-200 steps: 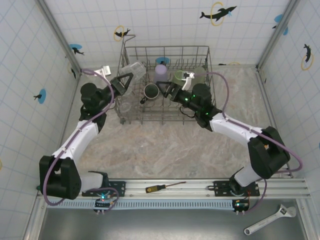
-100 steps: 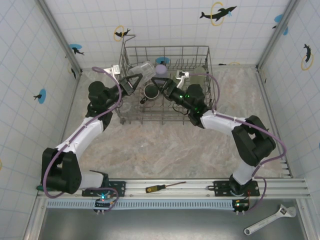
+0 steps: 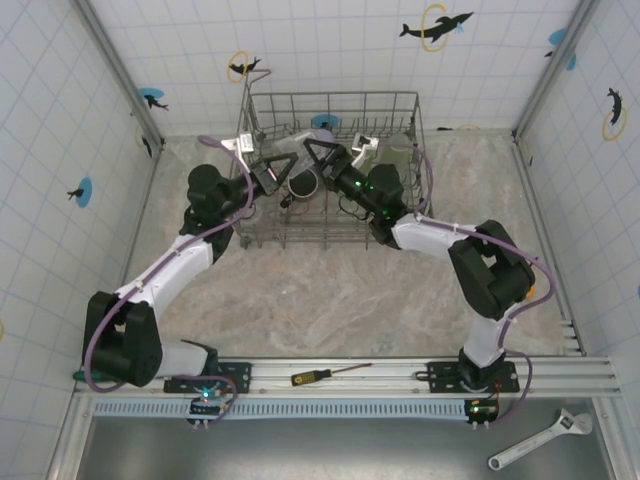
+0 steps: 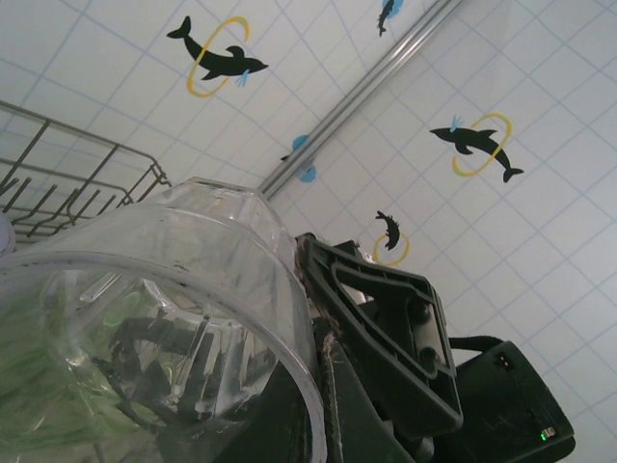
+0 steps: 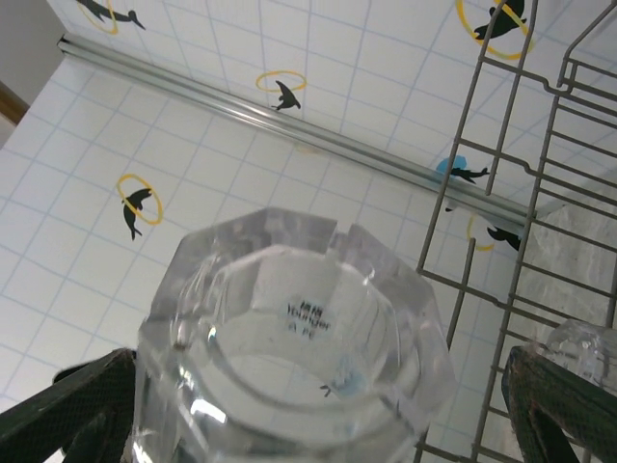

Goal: Load the cups into the dish rack

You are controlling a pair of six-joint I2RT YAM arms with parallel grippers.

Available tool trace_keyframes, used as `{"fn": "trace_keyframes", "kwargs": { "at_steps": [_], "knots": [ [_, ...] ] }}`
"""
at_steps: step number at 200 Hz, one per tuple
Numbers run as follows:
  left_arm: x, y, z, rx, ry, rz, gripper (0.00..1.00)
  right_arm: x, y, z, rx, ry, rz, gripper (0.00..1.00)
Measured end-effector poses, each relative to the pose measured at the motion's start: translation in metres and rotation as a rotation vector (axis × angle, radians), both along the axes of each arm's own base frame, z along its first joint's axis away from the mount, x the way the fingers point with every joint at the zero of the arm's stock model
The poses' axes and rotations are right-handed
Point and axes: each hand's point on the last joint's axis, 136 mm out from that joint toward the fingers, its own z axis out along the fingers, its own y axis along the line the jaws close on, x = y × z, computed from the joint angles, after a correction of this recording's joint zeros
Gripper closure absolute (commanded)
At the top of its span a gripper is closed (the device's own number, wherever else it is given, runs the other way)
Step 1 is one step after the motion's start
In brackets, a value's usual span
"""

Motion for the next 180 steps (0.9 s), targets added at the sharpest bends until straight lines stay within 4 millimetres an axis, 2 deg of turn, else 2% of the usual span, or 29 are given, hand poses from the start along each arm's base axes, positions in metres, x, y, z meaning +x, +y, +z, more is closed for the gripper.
{"fn": "trace_keyframes", "kwargs": {
  "at_steps": [29, 42, 75, 116, 134, 153, 168, 180],
  "knots": [
    [-0.002, -0.004, 0.000, 0.002, -0.002, -0.010, 1.00, 0.008, 0.001, 0.003, 0.038, 0.019, -0.011, 0.00],
    [-0.003, -0.004, 0.000, 0.002, -0.002, -0.012, 1.00, 0.009, 0.001, 0.002, 0.049, 0.026, -0.013, 0.04],
    [-0.002, -0.005, -0.005, 0.019, -0.002, -0.011, 1.00, 0.011, 0.000, 0.003, 0.070, 0.031, -0.022, 0.24],
    [0.000, -0.007, -0.011, 0.041, -0.010, -0.019, 1.00, 0.015, -0.004, 0.004, 0.099, 0.054, -0.025, 0.39],
    [0.001, -0.008, -0.013, 0.046, -0.005, -0.022, 0.85, 0.017, -0.005, 0.002, 0.102, 0.060, -0.027, 0.42],
    [0.003, -0.009, -0.016, 0.056, 0.004, -0.021, 0.82, 0.019, -0.005, -0.001, 0.094, 0.058, -0.031, 0.44],
    [0.004, -0.009, -0.017, 0.073, 0.000, -0.020, 0.67, 0.020, -0.005, -0.003, 0.089, 0.056, -0.034, 0.50],
    [0.005, -0.009, -0.016, 0.084, -0.003, -0.018, 0.62, 0.021, -0.005, -0.001, 0.087, 0.049, -0.036, 0.50]
  ]
}}
